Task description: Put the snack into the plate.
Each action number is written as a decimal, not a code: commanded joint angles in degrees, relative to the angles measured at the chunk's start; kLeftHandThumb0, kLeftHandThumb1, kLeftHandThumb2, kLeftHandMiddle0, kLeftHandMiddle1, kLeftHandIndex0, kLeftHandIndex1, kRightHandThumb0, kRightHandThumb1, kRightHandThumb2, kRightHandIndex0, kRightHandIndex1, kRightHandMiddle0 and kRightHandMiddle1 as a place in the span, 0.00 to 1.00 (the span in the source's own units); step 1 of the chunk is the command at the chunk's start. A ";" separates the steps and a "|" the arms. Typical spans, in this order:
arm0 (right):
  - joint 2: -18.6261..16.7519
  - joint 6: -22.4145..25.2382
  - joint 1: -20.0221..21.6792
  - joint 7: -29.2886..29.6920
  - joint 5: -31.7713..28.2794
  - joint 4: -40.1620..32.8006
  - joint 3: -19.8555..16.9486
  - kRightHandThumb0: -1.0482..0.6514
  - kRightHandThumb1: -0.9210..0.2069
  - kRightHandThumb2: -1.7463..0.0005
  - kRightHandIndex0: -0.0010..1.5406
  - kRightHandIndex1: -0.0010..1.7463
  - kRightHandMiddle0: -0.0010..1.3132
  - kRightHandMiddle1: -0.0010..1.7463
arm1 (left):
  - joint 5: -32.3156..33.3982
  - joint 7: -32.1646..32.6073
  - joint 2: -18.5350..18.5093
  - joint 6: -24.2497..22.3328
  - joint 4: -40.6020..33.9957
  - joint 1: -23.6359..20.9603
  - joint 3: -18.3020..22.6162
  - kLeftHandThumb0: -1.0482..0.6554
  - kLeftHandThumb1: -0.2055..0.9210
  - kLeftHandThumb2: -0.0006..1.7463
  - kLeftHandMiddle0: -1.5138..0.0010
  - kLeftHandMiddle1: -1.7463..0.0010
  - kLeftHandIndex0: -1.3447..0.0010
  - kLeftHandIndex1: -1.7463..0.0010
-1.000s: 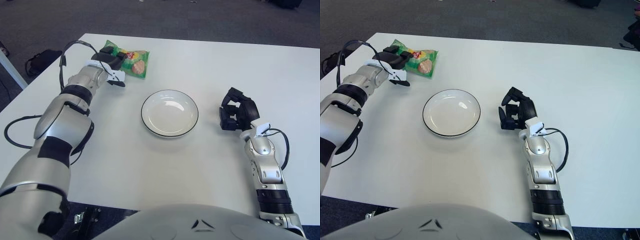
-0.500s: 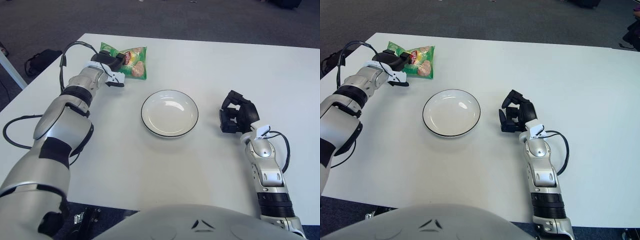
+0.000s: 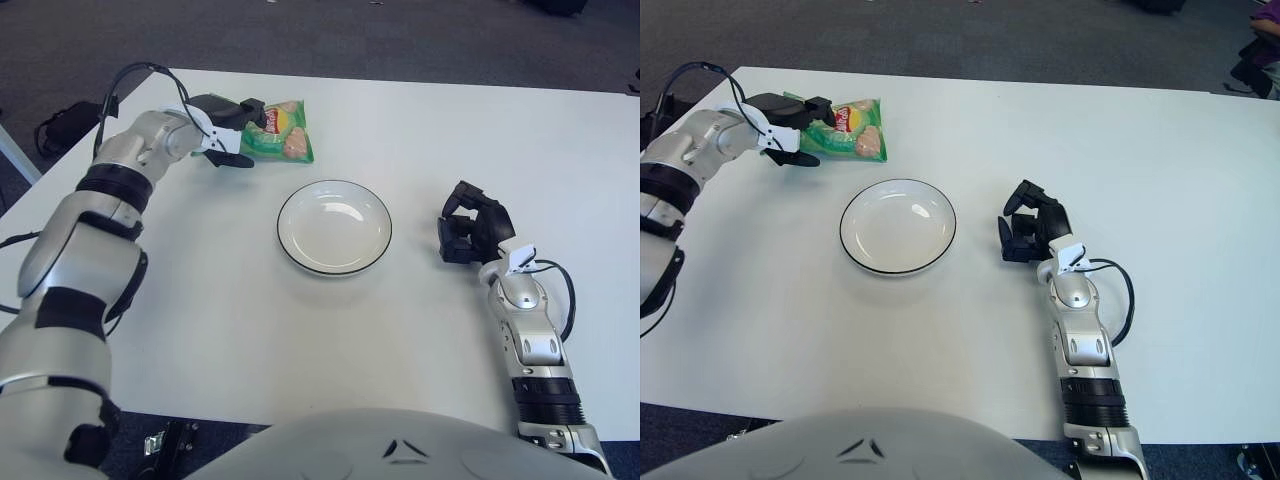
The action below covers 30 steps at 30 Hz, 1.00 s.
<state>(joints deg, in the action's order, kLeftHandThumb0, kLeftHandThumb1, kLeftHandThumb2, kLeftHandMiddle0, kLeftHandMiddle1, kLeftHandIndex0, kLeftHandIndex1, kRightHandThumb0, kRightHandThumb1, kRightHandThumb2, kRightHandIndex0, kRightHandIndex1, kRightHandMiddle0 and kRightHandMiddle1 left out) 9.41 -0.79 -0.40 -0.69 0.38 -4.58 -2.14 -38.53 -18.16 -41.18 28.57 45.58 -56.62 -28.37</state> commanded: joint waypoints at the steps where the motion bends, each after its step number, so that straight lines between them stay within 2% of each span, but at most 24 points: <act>1: -2.59 -0.16 -2.05 -0.03 -1.17 3.88 0.14 0.32 0.58 0.21 0.83 1.00 0.50 1.00 | 2.29 -4.87 -4.56 -1.11 -10.79 5.84 3.05 0.29 0.80 0.46 0.71 0.41 1.00 0.30; 6: -2.50 -0.06 -1.36 0.08 -0.95 4.49 0.15 0.32 0.58 0.21 0.83 1.00 0.50 1.00 | 7.08 -10.85 -11.23 -3.47 -29.48 15.56 9.42 0.26 0.88 0.39 0.73 0.45 1.00 0.36; 15: -2.55 1.19 -0.97 0.37 -0.82 4.29 0.25 0.33 0.56 0.23 0.82 1.00 0.49 1.00 | 7.50 -14.65 -13.75 -8.91 -44.88 24.49 15.21 0.25 0.93 0.35 0.74 0.47 1.00 0.43; 18: -2.48 1.29 -0.85 0.48 -0.59 4.43 0.33 0.33 0.56 0.23 0.82 1.00 0.48 1.00 | 6.66 -15.09 -13.58 -12.23 -48.83 27.48 17.48 0.26 0.93 0.35 0.74 0.49 1.00 0.44; 24: -2.32 1.29 -0.57 0.68 -0.23 4.81 0.42 0.33 0.55 0.23 0.82 1.00 0.48 1.00 | 4.03 -17.72 -13.04 -18.03 -53.94 29.35 19.09 0.26 0.94 0.35 0.75 0.52 1.00 0.47; 30: -2.18 0.94 -0.41 0.98 0.07 5.32 0.53 0.33 0.56 0.23 0.82 1.00 0.49 1.00 | -0.06 -18.90 -11.72 -21.07 -53.69 26.88 17.52 0.23 0.99 0.32 0.77 0.54 1.00 0.49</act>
<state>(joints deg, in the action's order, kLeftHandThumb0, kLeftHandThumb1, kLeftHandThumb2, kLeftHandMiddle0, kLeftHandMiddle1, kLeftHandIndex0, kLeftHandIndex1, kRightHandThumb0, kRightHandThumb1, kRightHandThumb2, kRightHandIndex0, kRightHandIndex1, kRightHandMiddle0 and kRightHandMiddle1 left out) 9.50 -0.75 1.06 -0.03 0.57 -2.74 -2.06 -36.82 -36.17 -53.66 8.83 -8.53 -28.03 -10.23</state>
